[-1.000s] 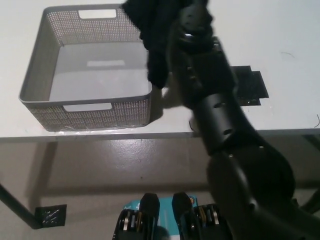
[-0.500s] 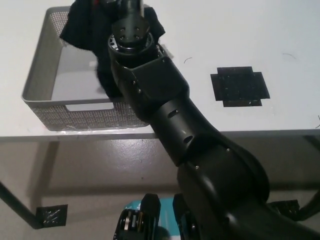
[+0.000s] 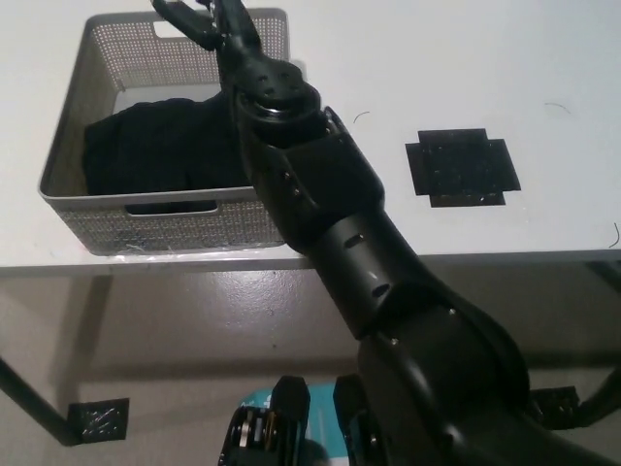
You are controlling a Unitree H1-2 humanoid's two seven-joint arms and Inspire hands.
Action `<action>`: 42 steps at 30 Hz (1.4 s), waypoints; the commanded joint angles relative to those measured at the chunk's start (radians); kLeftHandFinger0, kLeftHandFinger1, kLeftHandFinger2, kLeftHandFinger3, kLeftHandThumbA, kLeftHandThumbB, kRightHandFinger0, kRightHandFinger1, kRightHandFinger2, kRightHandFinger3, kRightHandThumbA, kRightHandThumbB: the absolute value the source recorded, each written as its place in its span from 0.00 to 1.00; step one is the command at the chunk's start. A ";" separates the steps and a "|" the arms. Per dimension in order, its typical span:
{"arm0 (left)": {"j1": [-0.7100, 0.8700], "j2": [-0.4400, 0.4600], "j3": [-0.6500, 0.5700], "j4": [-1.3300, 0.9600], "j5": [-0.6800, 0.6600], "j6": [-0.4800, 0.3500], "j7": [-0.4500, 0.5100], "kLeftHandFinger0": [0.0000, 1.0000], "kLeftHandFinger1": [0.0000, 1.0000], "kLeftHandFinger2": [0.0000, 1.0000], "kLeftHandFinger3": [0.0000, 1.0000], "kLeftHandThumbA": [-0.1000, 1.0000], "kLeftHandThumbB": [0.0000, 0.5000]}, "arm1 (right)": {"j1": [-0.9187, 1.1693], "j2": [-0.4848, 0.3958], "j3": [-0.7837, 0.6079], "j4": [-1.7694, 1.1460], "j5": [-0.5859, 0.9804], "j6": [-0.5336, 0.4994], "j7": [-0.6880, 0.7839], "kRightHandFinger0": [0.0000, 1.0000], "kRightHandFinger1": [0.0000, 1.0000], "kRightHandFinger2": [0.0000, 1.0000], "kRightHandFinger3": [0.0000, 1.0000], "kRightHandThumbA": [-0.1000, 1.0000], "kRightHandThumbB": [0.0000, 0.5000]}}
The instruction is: Use the right hand to pick up a t shirt on the right hand side and place it into a contianer on the left side
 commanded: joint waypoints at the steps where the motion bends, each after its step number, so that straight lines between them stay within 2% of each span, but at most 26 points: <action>1: 0.032 -0.062 -0.126 0.035 0.006 -0.017 -0.145 1.00 1.00 0.98 1.00 1.00 0.50 | -0.015 -0.029 0.020 -0.086 0.047 0.058 0.126 1.00 1.00 1.00 1.00 0.66 0.77; 3: 0.035 -0.055 -0.129 0.035 0.013 -0.020 -0.143 1.00 1.00 1.00 1.00 1.00 0.48 | 0.019 -0.034 0.007 -0.127 0.067 0.052 0.134 1.00 1.00 1.00 1.00 0.64 0.75; 4: 0.033 -0.057 -0.128 0.040 0.013 -0.023 -0.138 1.00 1.00 0.97 1.00 1.00 0.48 | 0.028 -0.040 0.024 -0.150 0.046 0.056 0.123 1.00 1.00 1.00 1.00 0.68 0.76; 5: 0.028 -0.051 -0.125 0.033 0.007 -0.015 -0.145 1.00 1.00 0.97 1.00 1.00 0.41 | 0.042 -0.055 0.040 -0.197 0.030 0.058 0.126 1.00 1.00 1.00 1.00 0.74 0.67; 6: 0.025 -0.051 -0.123 0.036 0.005 -0.018 -0.143 1.00 1.00 0.98 1.00 1.00 0.41 | 0.051 -0.063 0.053 -0.227 0.018 0.050 0.128 1.00 1.00 1.00 1.00 0.74 0.67; 8: 0.018 -0.050 -0.110 0.044 -0.019 -0.023 -0.145 0.97 0.97 0.95 1.00 1.00 0.49 | 0.068 -0.101 0.103 -0.291 -0.017 0.019 0.159 1.00 1.00 1.00 1.00 0.77 0.68; 9: 0.013 -0.053 -0.105 0.052 -0.027 -0.030 -0.142 1.00 0.99 0.95 1.00 1.00 0.48 | 0.073 -0.121 0.131 -0.320 -0.036 0.014 0.175 1.00 1.00 1.00 1.00 0.77 0.70; 11: 0.005 -0.051 -0.096 0.074 -0.039 -0.069 -0.128 1.00 1.00 0.95 1.00 1.00 0.44 | 0.092 -0.181 0.207 -0.383 -0.092 -0.021 0.204 1.00 1.00 1.00 1.00 0.81 0.67; 12: 0.002 -0.051 -0.093 0.083 -0.037 -0.077 -0.121 1.00 1.00 0.96 1.00 1.00 0.44 | 0.097 -0.216 0.252 -0.415 -0.128 -0.028 0.211 1.00 1.00 1.00 1.00 0.89 0.65; 14: 0.001 -0.046 -0.087 0.088 -0.042 -0.091 -0.115 1.00 1.00 1.00 1.00 1.00 0.40 | 0.127 -0.341 0.364 -0.555 -0.219 -0.032 0.267 1.00 1.00 1.00 1.00 0.97 0.71; 15: 0.001 -0.044 -0.081 0.084 -0.047 -0.091 -0.113 1.00 1.00 1.00 1.00 1.00 0.42 | 0.131 -0.405 0.422 -0.615 -0.258 -0.036 0.307 1.00 1.00 1.00 1.00 1.00 0.73; 17: 0.004 -0.038 -0.066 0.081 -0.066 -0.091 -0.116 1.00 1.00 1.00 1.00 1.00 0.41 | 0.139 -0.526 0.525 -0.730 -0.367 -0.074 0.356 1.00 1.00 1.00 1.00 1.00 0.73; 18: 0.009 -0.030 -0.058 0.074 -0.064 -0.093 -0.108 1.00 1.00 1.00 1.00 1.00 0.41 | 0.136 -0.548 0.556 -0.756 -0.387 -0.082 0.357 1.00 1.00 1.00 1.00 1.00 0.72; 21: 0.008 -0.028 -0.032 0.119 -0.068 -0.140 -0.070 1.00 1.00 1.00 1.00 1.00 0.49 | 0.210 -0.662 0.596 -0.989 -0.415 -0.072 0.402 1.00 1.00 1.00 1.00 1.00 0.59; 24: 0.015 -0.029 -0.014 0.137 -0.077 -0.155 -0.052 1.00 1.00 1.00 1.00 1.00 0.49 | 0.246 -0.686 0.622 -1.068 -0.409 -0.067 0.415 1.00 1.00 1.00 1.00 1.00 0.57; 26: 0.037 -0.037 -0.004 0.149 -0.091 -0.176 -0.036 1.00 1.00 1.00 1.00 1.00 0.46 | 0.412 -0.776 0.611 -1.271 -0.404 -0.084 0.433 1.00 1.00 1.00 1.00 1.00 0.46; 27: 0.054 -0.040 -0.001 0.157 -0.103 -0.192 -0.032 1.00 1.00 1.00 1.00 1.00 0.48 | 0.451 -0.783 0.619 -1.302 -0.406 -0.090 0.432 1.00 1.00 1.00 1.00 1.00 0.61; 28: 0.060 -0.041 0.001 0.166 -0.101 -0.204 -0.023 1.00 1.00 1.00 1.00 1.00 0.46 | 0.498 -0.799 0.616 -1.345 -0.405 -0.087 0.430 1.00 1.00 1.00 1.00 1.00 0.48; 30: 0.069 -0.052 0.017 0.205 -0.127 -0.259 -0.007 1.00 1.00 1.00 1.00 1.00 0.47 | 0.696 -0.850 0.579 -1.481 -0.391 -0.065 0.407 1.00 1.00 1.00 1.00 0.98 0.35; 32: 0.072 -0.050 0.018 0.216 -0.125 -0.267 0.040 1.00 1.00 1.00 1.00 1.00 0.40 | 0.892 -0.875 0.536 -1.549 -0.383 -0.105 0.351 1.00 1.00 1.00 1.00 0.93 0.32; 34: 0.071 -0.044 0.017 0.230 -0.120 -0.267 0.083 1.00 1.00 1.00 1.00 1.00 0.38 | 1.016 -0.870 0.518 -1.558 -0.374 -0.144 0.311 1.00 1.00 1.00 1.00 0.94 0.30; 35: 0.078 -0.044 0.023 0.226 -0.143 -0.267 0.088 1.00 1.00 1.00 1.00 1.00 0.35 | 1.210 -0.858 0.472 -1.541 -0.336 -0.237 0.236 1.00 1.00 1.00 1.00 0.95 0.29; 36: 0.089 -0.047 0.027 0.221 -0.151 -0.267 0.086 1.00 1.00 1.00 1.00 1.00 0.30 | 1.305 -0.845 0.453 -1.523 -0.323 -0.286 0.198 1.00 1.00 1.00 1.00 0.96 0.31; 38: 0.103 -0.048 0.029 0.217 -0.163 -0.267 0.086 1.00 1.00 1.00 1.00 1.00 0.27 | 1.429 -0.832 0.431 -1.489 -0.303 -0.365 0.165 1.00 1.00 1.00 1.00 0.99 0.26; 40: 0.119 -0.049 0.025 0.205 -0.192 -0.267 0.093 1.00 1.00 1.00 1.00 1.00 0.39 | 1.630 -0.818 0.399 -1.387 -0.275 -0.486 0.116 1.00 1.00 1.00 1.00 1.00 0.28; 42: 0.119 -0.049 0.030 0.202 -0.201 -0.267 0.115 1.00 1.00 1.00 1.00 1.00 0.40 | 1.720 -0.789 0.379 -1.276 -0.256 -0.574 0.099 1.00 1.00 1.00 1.00 1.00 0.29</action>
